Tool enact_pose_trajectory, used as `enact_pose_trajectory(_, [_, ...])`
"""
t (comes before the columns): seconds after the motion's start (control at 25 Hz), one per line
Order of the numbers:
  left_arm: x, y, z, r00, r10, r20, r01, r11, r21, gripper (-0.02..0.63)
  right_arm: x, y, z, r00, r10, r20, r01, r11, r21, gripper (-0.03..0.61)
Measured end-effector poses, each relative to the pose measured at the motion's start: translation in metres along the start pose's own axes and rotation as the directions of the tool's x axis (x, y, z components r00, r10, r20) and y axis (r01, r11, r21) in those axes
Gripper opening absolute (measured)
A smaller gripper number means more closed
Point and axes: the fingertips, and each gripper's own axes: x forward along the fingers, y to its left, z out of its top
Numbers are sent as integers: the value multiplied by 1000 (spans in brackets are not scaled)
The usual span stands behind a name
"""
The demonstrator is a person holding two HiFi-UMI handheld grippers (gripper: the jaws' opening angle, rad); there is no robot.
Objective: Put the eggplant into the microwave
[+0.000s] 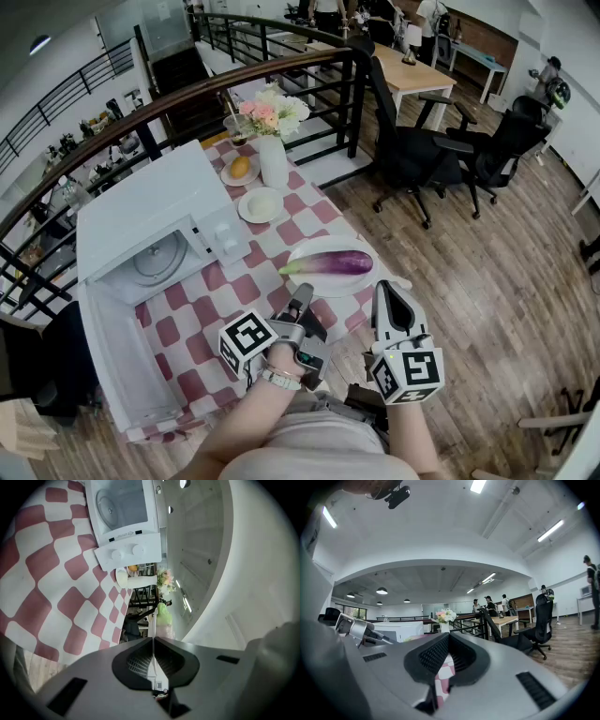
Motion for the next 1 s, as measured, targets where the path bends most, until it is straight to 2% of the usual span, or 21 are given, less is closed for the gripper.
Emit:
enact_pose_trajectory(0.44, [-2,-10,-1,1000,-4,-9,4,1000,-11,14,-1,13,9,1000,21,1,-21,999,-26,25])
enact_pose_trajectory(0.68, [-13,-12,12,999,2,34,-1,1000,-19,14,4,27,20,997,71,39,-71,997,11,25])
enact_pose_trajectory(1.0, [-29,-11,35,994,5,109,-1,999,-33,14,20,54,20,987,157,24,-157,987,-15,26])
